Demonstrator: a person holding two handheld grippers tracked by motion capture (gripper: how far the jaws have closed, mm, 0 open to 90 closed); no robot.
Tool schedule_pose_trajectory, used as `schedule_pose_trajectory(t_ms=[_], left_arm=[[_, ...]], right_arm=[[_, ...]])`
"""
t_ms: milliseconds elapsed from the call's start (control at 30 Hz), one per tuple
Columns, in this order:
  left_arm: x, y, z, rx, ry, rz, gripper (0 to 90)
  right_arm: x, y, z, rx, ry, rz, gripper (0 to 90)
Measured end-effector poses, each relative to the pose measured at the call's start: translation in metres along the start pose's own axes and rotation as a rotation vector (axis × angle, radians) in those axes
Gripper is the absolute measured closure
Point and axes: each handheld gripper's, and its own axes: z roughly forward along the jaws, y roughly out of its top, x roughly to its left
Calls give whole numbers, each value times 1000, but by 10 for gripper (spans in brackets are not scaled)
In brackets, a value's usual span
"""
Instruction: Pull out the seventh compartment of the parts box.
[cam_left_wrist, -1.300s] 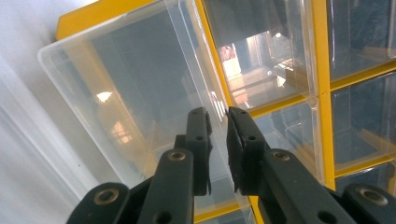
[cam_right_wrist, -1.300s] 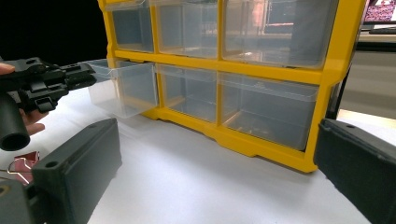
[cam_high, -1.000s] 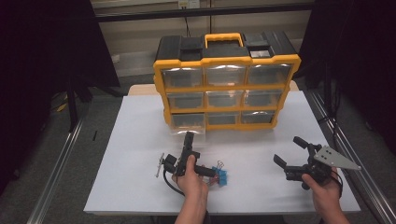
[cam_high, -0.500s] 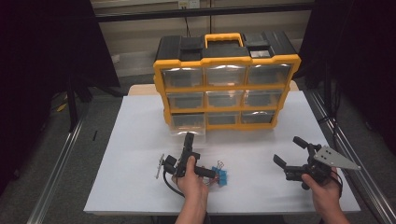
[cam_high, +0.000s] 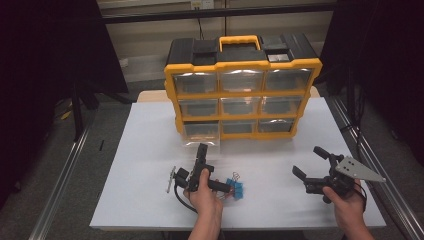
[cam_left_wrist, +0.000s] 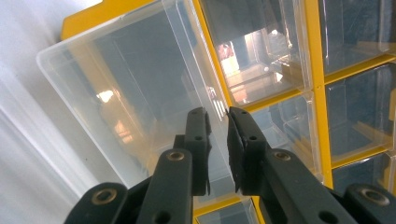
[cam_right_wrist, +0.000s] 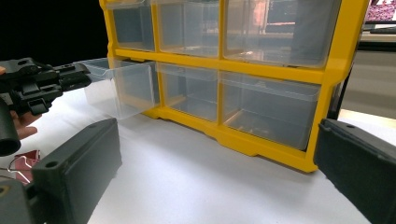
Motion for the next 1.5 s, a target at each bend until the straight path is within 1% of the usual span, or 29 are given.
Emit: schedule_pose_trajectory(t_ms=[200, 233, 267, 333, 367, 400, 467, 500, 600, 700, 733, 867, 933, 967, 1000, 1033, 1067, 1133, 1167, 1200, 1233, 1267, 1300, 1333, 1367, 1400, 1433, 1467, 1500], left_arm=[[1, 0, -1, 3, 1, 0, 784], [2, 0, -2, 22, 0, 22, 782], [2, 0, -3, 28, -1, 28, 781], [2, 0, -3, 28, -2, 29, 775], [1, 0, -1, 10, -4, 4, 772], [0, 0, -1, 6, 0, 0, 766], [1, 0, -1, 9, 0, 4, 755], [3, 1, -2, 25, 5, 27, 752], [4, 1, -3, 23, 13, 31, 732], [5, 2, -2, 23, 16, 29, 708], [4, 2, -1, 7, 18, 15, 696], [4, 3, -1, 8, 18, 18, 649], [4, 4, -3, 29, 14, 42, 615], [5, 5, -4, 41, 27, 65, 600], [4, 5, -2, 20, 12, 54, 589], [5, 7, -4, 26, 12, 71, 577], [4, 7, -4, 34, 14, 69, 569], [5, 9, -5, 53, 17, 112, 535], [5, 10, -4, 37, 3, 108, 512], [6, 11, -6, 51, 1, 131, 502], [4, 13, -5, 34, -3, 131, 496], [5, 15, -7, 56, -1, 166, 482], [4, 16, -7, 44, -2, 159, 467], [5, 17, -8, 50, -13, 173, 448], [6, 19, -9, 54, -16, 201, 428], [8, 20, -10, 75, -11, 230, 399], [7, 20, -9, 52, -13, 206, 375], [8, 21, -11, 61, -2, 229, 362], [8, 22, -11, 55, -11, 243, 357]], right_arm=[[0, 0, 0, 4, 5, -3, 3], [0, 0, 1, 3, 3, -4, 3], [0, 0, 1, 3, 3, -4, 3], [0, 0, 1, 3, 3, -5, 3], [0, 0, 1, 4, 4, -4, 3], [0, 0, 1, 4, 8, -4, 3], [1, 0, 1, 4, 8, -5, 3], [1, 0, 1, 4, 9, -5, 3], [1, 0, 1, 4, 10, -4, 3], [1, 0, 1, 5, 7, -5, 3], [1, 0, 1, 6, 7, -4, 3], [1, -1, 1, 6, 7, -3, 3], [1, 0, 1, 7, 9, -3, 3], [1, 0, 1, 7, 10, -2, 3], [1, 0, 1, 7, 9, -2, 3], [1, 0, 1, 8, 9, -3, 3], [1, 0, 1, 7, 12, -3, 3], [1, 0, 1, 6, 9, -2, 3], [1, 0, 1, 9, 9, -3, 3], [1, 0, 1, 6, 8, -3, 3], [1, 0, 1, 2, 11, -5, 3], [1, 0, 1, 2, 10, -5, 3], [1, 0, 1, 1, 8, -6, 3], [0, 0, 1, 1, 6, -7, 3], [0, 0, 1, 3, 9, -3, 3], [0, 0, 1, 2, 10, -3, 3], [0, 0, 1, 1, 10, -5, 3], [1, 0, 1, 3, 11, -4, 3], [1, 0, 1, 3, 9, -5, 3]])
